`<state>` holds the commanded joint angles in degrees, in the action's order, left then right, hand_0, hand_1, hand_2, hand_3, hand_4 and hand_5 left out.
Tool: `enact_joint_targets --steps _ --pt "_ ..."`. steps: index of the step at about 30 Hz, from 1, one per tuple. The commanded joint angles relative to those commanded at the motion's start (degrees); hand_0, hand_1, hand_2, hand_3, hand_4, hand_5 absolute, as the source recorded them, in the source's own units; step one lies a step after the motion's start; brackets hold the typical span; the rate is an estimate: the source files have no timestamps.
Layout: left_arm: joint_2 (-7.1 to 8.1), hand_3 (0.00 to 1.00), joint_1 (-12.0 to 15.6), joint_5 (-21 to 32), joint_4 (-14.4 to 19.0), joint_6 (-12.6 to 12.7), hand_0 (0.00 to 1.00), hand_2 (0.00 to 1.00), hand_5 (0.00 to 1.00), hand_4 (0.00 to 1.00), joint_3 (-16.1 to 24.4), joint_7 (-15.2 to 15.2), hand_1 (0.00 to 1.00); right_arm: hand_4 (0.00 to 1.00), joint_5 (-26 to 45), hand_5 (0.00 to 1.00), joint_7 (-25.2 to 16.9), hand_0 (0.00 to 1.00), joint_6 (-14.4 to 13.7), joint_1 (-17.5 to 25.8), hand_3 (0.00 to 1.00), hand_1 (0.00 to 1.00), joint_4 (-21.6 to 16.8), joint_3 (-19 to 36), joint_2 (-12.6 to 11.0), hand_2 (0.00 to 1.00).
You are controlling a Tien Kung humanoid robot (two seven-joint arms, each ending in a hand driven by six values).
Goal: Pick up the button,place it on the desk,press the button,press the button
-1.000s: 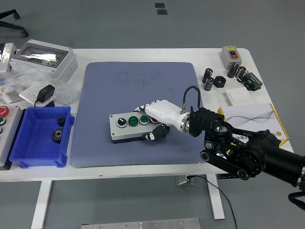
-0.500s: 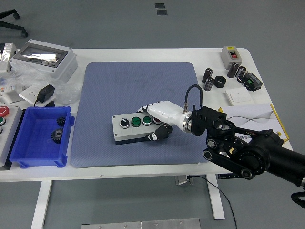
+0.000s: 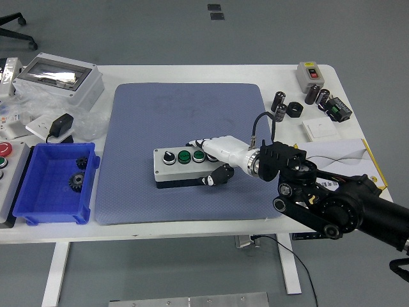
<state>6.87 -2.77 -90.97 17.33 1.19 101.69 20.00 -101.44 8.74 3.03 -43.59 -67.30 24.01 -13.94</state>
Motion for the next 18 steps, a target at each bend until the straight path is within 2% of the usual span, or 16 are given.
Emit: enact_joint_targets --steps 4,5,16,18 --pt "-0.01 0.596 0.03 -0.03 0.00 -0.16 0.617 0.506 0.189 0.320 0.07 -0.16 0.511 0.707 0.06 0.002 0.38 0.885 0.37 0.20 0.991 0.922 -0.36 0.41 -0.31 0.966" --pt "-0.02 0.597 0.04 -0.05 0.00 -0.19 0.617 0.505 0.178 0.315 0.09 -0.19 0.509 0.727 0.15 0.002 0.45 0.913 0.52 0.26 0.998 0.945 -0.51 0.59 -0.43 0.998" --pt "-0.02 0.594 0.15 -0.44 -0.02 -0.68 0.617 0.504 0.171 0.307 0.19 -0.48 0.508 0.739 2.42 0.020 0.83 0.905 2.97 0.69 0.998 0.946 -2.72 2.82 -1.94 0.998" --pt "0.00 0.591 0.15 -0.53 -0.01 -0.84 0.616 0.502 0.145 0.292 0.23 -0.56 0.503 0.742 2.54 0.021 0.88 0.903 3.27 0.78 0.998 0.943 -2.96 3.04 -2.03 0.998"
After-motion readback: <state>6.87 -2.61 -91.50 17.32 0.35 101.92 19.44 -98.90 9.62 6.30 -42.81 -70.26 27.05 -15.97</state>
